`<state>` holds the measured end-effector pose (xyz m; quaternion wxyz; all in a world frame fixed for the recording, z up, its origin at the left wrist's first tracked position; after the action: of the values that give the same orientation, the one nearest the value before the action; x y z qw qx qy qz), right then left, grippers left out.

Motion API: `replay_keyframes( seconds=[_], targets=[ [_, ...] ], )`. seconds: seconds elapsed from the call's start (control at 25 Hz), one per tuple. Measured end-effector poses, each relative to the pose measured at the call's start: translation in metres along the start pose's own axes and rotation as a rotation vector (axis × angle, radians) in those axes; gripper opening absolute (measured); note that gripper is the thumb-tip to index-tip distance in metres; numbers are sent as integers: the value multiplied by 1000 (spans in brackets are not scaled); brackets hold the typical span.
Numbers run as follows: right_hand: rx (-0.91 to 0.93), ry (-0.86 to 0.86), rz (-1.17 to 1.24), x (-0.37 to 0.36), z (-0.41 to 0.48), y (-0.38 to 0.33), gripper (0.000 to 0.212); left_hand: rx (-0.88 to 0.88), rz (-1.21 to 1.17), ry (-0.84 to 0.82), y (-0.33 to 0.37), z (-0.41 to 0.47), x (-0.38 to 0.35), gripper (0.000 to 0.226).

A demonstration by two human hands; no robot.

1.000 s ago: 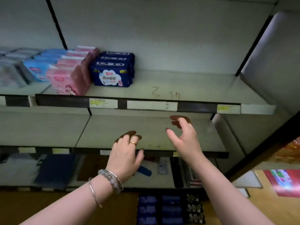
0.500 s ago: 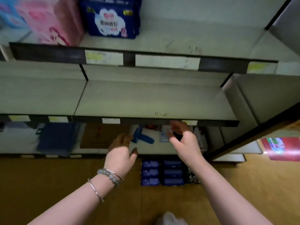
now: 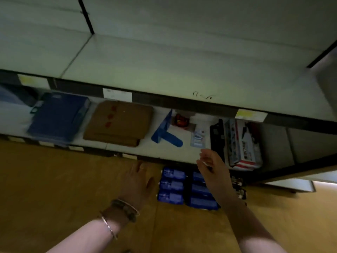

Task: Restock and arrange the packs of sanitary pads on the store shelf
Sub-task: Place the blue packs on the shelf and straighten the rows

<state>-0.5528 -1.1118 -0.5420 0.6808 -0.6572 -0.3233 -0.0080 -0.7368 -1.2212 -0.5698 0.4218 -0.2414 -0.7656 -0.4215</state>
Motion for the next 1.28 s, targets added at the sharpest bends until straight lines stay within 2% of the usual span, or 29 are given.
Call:
replay_keyframes(
  seconds=[0.08, 0.2, 0.28, 0.44, 0.6, 0.72, 0.84, 0.92, 1.08, 1.2, 1.28],
  targets=[
    [-58, -14, 24, -23, 4, 58, 28, 42, -37, -36, -23, 14, -50, 39],
    [-106, -73, -3, -70, 9, 145, 32, 0, -27, -45, -58, 37, -117, 38],
    [-123, -110, -10, -101, 15, 197, 34, 8, -17, -70, -86, 55, -161, 50],
    [-43, -157, -70, -143, 34, 264, 37, 72, 12, -60, -126, 83, -221, 74],
    [71, -157, -114, -163, 56, 304, 36, 8, 156, -132, -135, 109, -268, 52],
    [92, -238, -128, -184, 63, 326, 37, -10, 182, -146, -137, 123, -285, 53],
    [159, -481, -338, -216, 53, 357, 34, -35, 233, -174, -131, 122, -301, 54],
    [131, -662, -466, -232, 35, 383, 39, -43, 288, -205, -126, 113, -311, 54],
    [106, -955, -767, -245, 1, 419, 64, -109, 482, -309, -121, 95, -335, 54],
    [99, -1064, -1054, -245, -11, 442, 84, -111, 556, -312, -125, 94, -337, 56],
    [109, -1084, -1163, -250, -16, 448, 85, -111, 573, -294, -125, 94, -334, 56]
  ],
)
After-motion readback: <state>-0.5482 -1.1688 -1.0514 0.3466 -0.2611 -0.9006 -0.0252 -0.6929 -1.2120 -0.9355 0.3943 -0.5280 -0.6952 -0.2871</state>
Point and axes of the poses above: each hand's wrist, its own z-axis towards the middle knuckle, its own x-axis out of the back of the hand, y = z × x, the point moved 9 cm from there along z, towards the middle knuckle, and after that the axes turned 9 degrees about x, right-handed, at the moved point
